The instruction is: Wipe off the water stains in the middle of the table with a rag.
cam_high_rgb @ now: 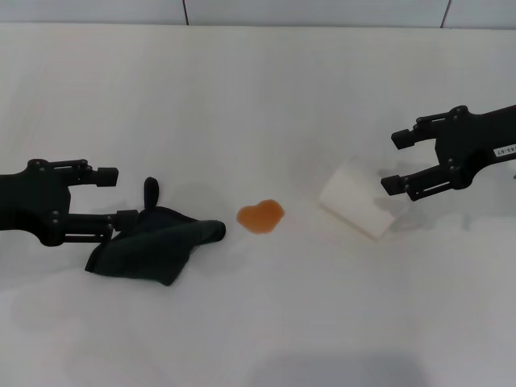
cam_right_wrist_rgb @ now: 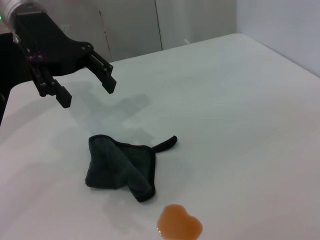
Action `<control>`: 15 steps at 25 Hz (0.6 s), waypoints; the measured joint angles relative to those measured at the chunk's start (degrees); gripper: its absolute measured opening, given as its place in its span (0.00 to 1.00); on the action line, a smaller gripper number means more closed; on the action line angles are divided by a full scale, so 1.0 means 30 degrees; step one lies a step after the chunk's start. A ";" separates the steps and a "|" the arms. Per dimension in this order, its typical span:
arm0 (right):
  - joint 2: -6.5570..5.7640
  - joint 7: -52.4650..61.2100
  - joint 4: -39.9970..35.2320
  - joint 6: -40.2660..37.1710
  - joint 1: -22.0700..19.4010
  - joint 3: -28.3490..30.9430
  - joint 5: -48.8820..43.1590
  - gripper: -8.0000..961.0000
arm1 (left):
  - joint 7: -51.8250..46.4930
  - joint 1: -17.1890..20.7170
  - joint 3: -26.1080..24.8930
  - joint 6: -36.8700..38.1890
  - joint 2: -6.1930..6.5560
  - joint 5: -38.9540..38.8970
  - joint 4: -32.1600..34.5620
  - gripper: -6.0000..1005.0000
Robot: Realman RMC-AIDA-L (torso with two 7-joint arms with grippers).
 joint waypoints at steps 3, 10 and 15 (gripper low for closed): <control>0.0051 -0.0022 0.0002 0.0008 -0.0001 0.0001 0.0000 0.86 | -0.0101 -0.0018 0.0017 -0.0023 0.0001 0.0014 0.0001 0.81; 0.0059 -0.0034 -0.0003 -0.0110 -0.0033 0.0001 0.0010 0.86 | -0.0174 -0.0019 0.0065 0.0007 0.0013 0.0024 0.0000 0.81; 0.0058 0.0024 -0.0013 -0.0140 -0.0036 0.0001 0.0018 0.86 | -0.0122 -0.0019 0.0065 0.0057 0.0002 0.0030 0.0001 0.81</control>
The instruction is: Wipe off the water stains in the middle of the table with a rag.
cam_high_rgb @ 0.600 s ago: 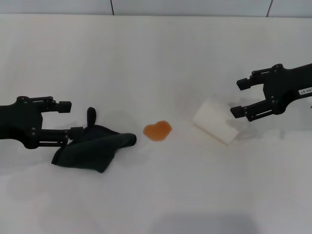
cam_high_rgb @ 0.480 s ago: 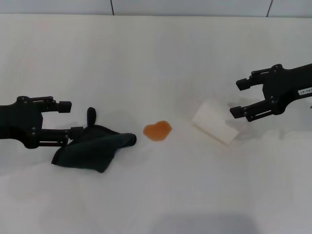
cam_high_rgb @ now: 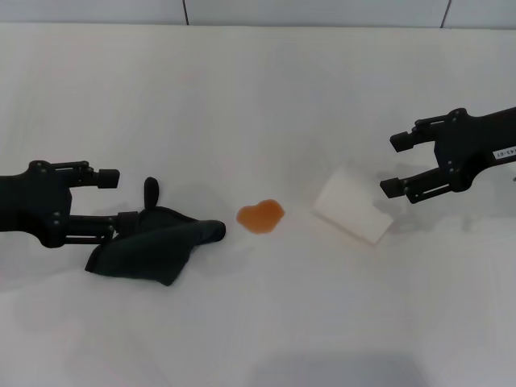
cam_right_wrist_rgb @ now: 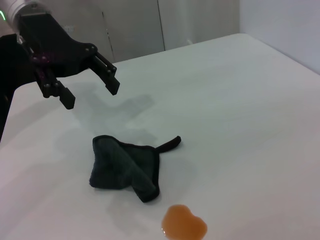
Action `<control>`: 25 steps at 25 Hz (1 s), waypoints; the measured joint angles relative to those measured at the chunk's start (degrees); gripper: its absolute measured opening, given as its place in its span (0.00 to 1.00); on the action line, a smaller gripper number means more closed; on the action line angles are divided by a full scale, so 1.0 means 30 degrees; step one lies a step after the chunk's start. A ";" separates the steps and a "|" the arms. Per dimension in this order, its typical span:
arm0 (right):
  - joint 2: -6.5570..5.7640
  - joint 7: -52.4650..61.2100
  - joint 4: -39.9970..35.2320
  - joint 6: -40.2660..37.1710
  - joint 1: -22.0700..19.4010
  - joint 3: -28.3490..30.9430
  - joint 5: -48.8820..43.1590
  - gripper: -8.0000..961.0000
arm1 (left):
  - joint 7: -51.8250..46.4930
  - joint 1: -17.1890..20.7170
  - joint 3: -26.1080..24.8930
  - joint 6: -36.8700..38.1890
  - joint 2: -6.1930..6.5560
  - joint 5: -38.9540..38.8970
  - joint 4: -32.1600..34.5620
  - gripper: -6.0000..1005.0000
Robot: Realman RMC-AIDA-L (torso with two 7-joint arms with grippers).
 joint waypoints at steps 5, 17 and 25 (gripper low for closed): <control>0.0000 0.0308 -0.0051 0.0041 0.0015 -0.0062 -0.0113 0.86 | 0.0067 -0.0001 0.0043 0.0085 -0.0078 0.0341 0.0001 0.81; -0.0233 0.4593 -0.1840 -0.0219 0.0471 -0.1109 -0.2410 0.86 | 0.0211 0.0007 0.0258 0.0202 -0.0153 0.0814 -0.0270 0.81; -0.0220 1.0146 -0.2995 -0.1545 0.2199 -0.3031 -0.5329 0.86 | 0.0037 -0.0226 0.0250 0.0204 -0.0216 0.0858 -0.0295 0.81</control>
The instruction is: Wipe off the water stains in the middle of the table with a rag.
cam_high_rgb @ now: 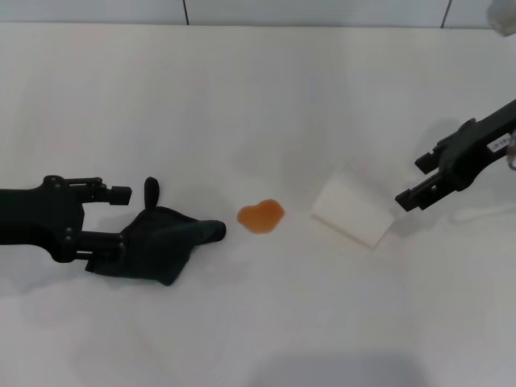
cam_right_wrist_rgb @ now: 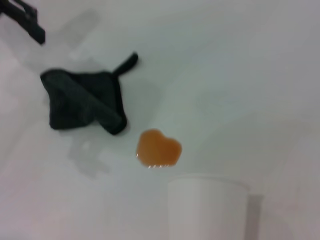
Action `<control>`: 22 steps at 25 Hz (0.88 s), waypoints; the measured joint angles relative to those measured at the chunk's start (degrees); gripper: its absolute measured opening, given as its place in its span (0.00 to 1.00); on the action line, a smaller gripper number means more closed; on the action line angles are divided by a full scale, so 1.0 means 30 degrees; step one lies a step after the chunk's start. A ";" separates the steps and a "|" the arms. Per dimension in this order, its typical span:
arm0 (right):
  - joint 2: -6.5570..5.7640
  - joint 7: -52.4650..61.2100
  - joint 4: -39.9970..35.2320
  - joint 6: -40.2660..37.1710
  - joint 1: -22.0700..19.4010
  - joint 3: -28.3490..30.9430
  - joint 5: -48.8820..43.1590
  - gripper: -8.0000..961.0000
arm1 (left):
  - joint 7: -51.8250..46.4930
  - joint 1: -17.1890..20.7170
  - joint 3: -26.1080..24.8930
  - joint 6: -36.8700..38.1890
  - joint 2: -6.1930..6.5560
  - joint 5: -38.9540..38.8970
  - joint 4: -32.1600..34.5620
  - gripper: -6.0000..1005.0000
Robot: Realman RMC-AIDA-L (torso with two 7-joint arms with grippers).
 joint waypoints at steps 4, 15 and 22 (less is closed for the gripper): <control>0.0365 0.1641 0.0000 -0.0332 0.0783 -0.0722 -0.0867 0.86 | -0.0020 -0.0239 0.0004 -0.0007 -0.0074 0.0054 0.0000 0.81; 0.0601 0.5021 0.0250 0.0865 0.2468 -0.4843 -0.1878 0.86 | 0.0148 -0.0440 0.0524 -0.0092 -0.0102 0.0131 0.0000 0.81; 0.0597 0.5832 0.0868 0.1107 0.2952 -0.4832 -0.1974 0.86 | 0.0508 -0.0402 0.1365 -0.0171 -0.0338 0.0168 0.0066 0.81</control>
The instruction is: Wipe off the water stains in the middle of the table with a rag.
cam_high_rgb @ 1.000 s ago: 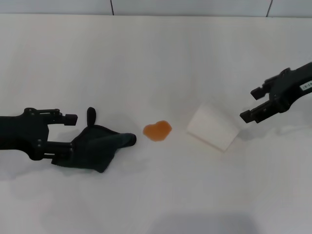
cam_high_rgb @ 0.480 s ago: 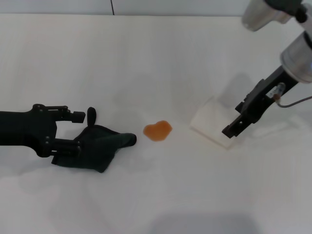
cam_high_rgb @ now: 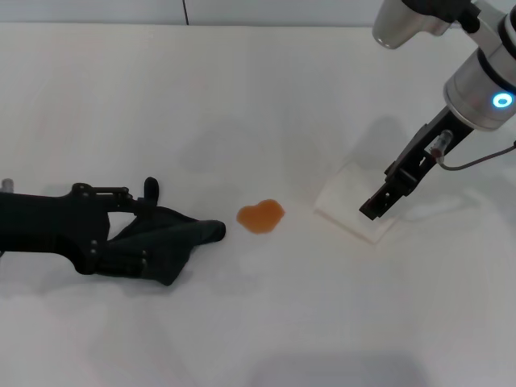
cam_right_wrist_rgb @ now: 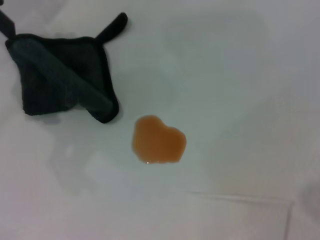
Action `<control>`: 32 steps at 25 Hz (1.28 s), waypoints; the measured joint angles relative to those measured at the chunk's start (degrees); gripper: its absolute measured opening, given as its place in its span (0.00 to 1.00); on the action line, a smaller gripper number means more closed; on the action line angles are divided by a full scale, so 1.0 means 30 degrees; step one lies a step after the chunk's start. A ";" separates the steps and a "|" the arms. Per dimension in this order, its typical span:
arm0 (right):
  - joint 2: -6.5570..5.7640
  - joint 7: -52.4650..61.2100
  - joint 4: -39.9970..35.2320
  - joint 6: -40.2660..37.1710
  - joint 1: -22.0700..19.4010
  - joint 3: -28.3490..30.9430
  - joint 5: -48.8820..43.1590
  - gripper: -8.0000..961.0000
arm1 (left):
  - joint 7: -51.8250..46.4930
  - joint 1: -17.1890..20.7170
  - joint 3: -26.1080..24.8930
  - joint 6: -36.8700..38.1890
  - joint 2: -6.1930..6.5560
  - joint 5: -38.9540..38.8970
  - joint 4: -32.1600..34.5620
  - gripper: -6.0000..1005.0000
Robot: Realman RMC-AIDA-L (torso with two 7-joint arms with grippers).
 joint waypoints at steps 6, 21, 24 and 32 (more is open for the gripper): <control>0.0048 0.0931 0.0577 0.0169 0.0290 -0.0099 -0.0140 0.86 | 0.0223 -0.0094 0.0147 -0.0077 -0.0478 0.0749 0.0262 0.81; 0.0247 0.1964 0.2819 0.1379 0.0969 -0.0695 -0.0049 0.86 | 0.0473 -0.0499 0.0188 -0.0359 -0.1029 0.1760 0.0435 0.81; 0.0284 0.1965 0.3664 0.2025 0.1439 -0.1227 -0.0003 0.87 | 0.0479 -0.0537 0.0189 -0.0371 -0.1063 0.1794 0.0435 0.81; 0.0338 0.1962 0.4865 0.3346 0.2157 -0.2973 0.0684 0.87 | 0.0485 -0.0545 0.0186 -0.0450 -0.1167 0.1875 0.0435 0.81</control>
